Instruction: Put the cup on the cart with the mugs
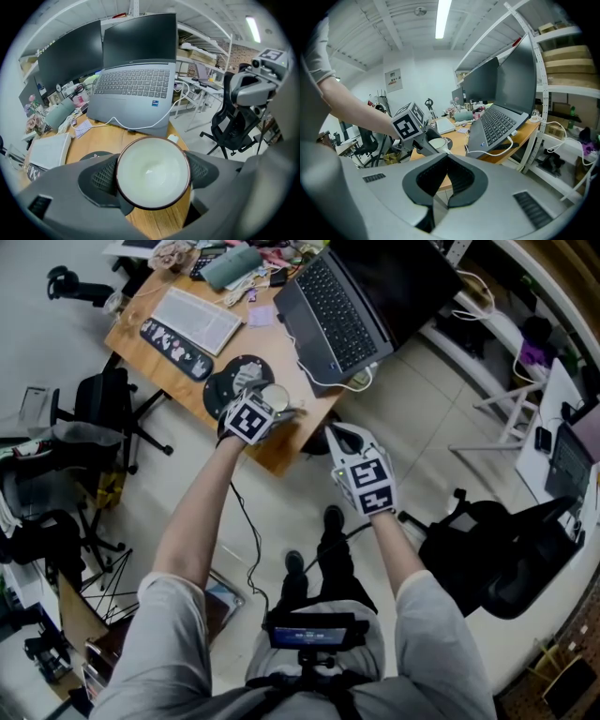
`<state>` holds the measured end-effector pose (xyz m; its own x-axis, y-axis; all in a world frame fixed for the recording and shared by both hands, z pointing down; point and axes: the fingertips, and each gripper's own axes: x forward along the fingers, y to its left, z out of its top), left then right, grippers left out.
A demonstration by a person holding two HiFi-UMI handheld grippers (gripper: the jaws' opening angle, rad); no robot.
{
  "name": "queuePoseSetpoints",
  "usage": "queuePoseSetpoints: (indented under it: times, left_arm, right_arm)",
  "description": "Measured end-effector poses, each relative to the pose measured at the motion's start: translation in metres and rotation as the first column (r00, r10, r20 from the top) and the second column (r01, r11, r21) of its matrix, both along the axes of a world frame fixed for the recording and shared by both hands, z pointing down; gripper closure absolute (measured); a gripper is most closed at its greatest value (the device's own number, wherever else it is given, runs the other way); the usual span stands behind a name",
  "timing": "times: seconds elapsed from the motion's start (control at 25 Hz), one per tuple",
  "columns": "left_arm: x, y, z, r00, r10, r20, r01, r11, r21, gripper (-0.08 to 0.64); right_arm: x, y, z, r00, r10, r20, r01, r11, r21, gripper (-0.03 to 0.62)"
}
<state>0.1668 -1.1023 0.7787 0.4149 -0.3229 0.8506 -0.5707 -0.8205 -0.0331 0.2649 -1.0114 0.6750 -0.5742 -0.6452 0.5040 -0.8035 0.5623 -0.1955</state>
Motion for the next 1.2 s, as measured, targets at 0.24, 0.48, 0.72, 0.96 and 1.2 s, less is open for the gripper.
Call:
queuePoseSetpoints:
  times: [0.24, 0.48, 0.72, 0.96, 1.2]
  left_arm:
    - [-0.004, 0.016, -0.035, 0.998, -0.043, -0.052, 0.046, 0.998, 0.046, 0.147]
    - [-0.015, 0.057, -0.098, 0.984, -0.098, -0.148, 0.114, 0.988, 0.108, 0.147]
    - [-0.04, 0.118, -0.164, 0.966, -0.125, -0.228, 0.168, 0.969, 0.179, 0.147]
    - [-0.065, 0.187, -0.22, 0.934, -0.146, -0.325, 0.23, 0.944, 0.235, 0.147]
    - [-0.085, 0.258, -0.258, 0.913, -0.139, -0.384, 0.257, 0.926, 0.275, 0.147]
  right_arm:
    - [-0.003, 0.006, -0.013, 1.0, -0.003, -0.007, 0.003, 1.0, 0.03, 0.591]
    - [-0.016, 0.025, -0.045, 1.0, -0.002, -0.007, 0.002, 0.998, 0.056, 0.591]
    - [-0.034, 0.065, -0.084, 1.0, -0.007, -0.008, 0.008, 0.994, 0.107, 0.591]
    - [-0.053, 0.124, -0.117, 1.0, -0.008, -0.011, 0.009, 0.99, 0.14, 0.591]
    - [-0.078, 0.189, -0.139, 0.999, -0.029, -0.025, 0.033, 0.984, 0.174, 0.591]
